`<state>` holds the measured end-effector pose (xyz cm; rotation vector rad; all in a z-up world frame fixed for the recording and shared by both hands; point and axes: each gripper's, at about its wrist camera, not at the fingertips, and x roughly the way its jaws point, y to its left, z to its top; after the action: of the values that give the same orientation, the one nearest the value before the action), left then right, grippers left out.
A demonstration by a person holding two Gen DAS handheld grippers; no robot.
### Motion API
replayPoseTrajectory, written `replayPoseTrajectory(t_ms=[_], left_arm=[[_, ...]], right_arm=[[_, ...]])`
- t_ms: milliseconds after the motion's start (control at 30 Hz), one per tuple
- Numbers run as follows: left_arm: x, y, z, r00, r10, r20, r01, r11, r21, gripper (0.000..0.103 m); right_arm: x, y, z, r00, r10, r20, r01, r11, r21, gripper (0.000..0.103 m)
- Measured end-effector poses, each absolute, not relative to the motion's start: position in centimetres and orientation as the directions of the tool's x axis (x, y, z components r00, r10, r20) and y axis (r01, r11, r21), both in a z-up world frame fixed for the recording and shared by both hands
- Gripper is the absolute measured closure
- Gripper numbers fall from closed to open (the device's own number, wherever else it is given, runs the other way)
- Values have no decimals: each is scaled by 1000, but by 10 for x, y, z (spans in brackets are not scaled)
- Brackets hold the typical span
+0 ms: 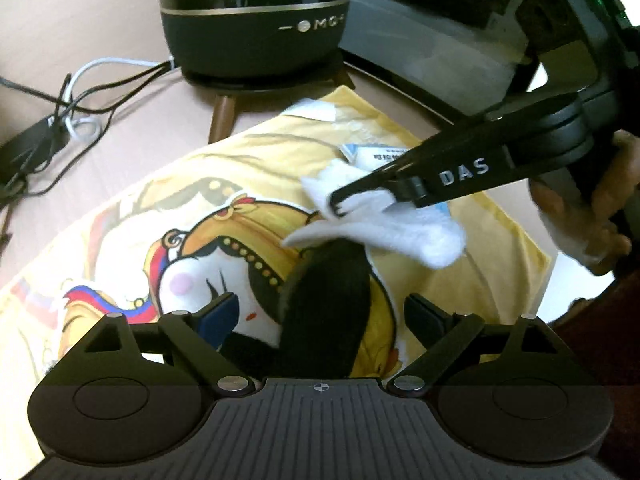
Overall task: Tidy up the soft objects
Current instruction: 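Wipe the black pad with the white cloth in the right tool while the left tool holds it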
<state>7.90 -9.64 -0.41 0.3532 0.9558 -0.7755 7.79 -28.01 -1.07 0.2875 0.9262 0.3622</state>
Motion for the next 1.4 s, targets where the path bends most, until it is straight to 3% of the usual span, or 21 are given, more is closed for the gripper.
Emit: replayPoseTrajectory(t_ms=[67,133,167,233,300,367,500,567,700,767,800,900,1000,1100,1267,1300,1367,1400], left_arm=[[77,-98,-7,335,-433,-837,738,673,-53,26],[76,-99,-9,336,-432,-837,744,666,-45,44],[76,-99,-9,343,-430,-835,746,665,-36,46],[74,-98,-9,374,-421,-826,745,667,-3,62],[73,-97,-6,430,-403,-808,743,667,63,71],[70,-97,-2,513,-372,-774,740,649,179,73],[47,-105,-8,727,-274,-630,674,462,576,74],[41,-106,-14,731,-271,-626,678,393,621,74],[34,-106,-13,593,-351,-725,795,394,460,67],[31,-105,-10,524,-396,-754,837,401,371,54],[29,-105,-10,508,-409,-758,845,407,347,45],[31,-102,-11,500,-408,-764,840,443,313,39],[35,-95,-9,527,-394,-753,814,487,316,24],[31,-90,-6,576,-399,-713,794,479,374,8],[28,-104,-28,557,-391,-733,830,280,481,9],[30,-108,-34,545,-379,-748,839,246,486,9],[37,-114,-43,535,-349,-769,845,223,487,9],[40,-115,-44,536,-336,-774,844,227,486,9]], right_arm=[[76,-284,-11,552,418,-721,-163,903,398,92],[76,-286,-10,554,416,-721,-156,903,401,92],[75,-286,-10,555,415,-721,-152,902,403,92],[74,-288,-10,557,413,-720,-144,902,406,92],[75,-288,-9,558,418,-717,-139,899,416,92],[79,-286,-4,565,430,-704,-145,892,428,92],[90,-275,12,587,452,-672,-187,883,431,92],[97,-265,23,599,471,-647,-222,875,431,93],[106,-242,51,621,543,-565,-319,834,450,93],[107,-233,60,624,575,-529,-371,814,448,93],[107,-229,62,625,576,-527,-388,815,430,93],[110,-220,45,607,528,-594,-398,849,347,93],[109,-227,11,564,436,-701,-326,898,296,93],[95,-249,-8,544,402,-737,-258,915,310,93],[77,-291,7,614,402,-679,-149,904,400,93],[76,-295,14,632,408,-659,-149,898,413,90],[79,-293,21,668,391,-633,-155,905,395,72],[81,-290,21,679,379,-628,-156,911,381,44]])
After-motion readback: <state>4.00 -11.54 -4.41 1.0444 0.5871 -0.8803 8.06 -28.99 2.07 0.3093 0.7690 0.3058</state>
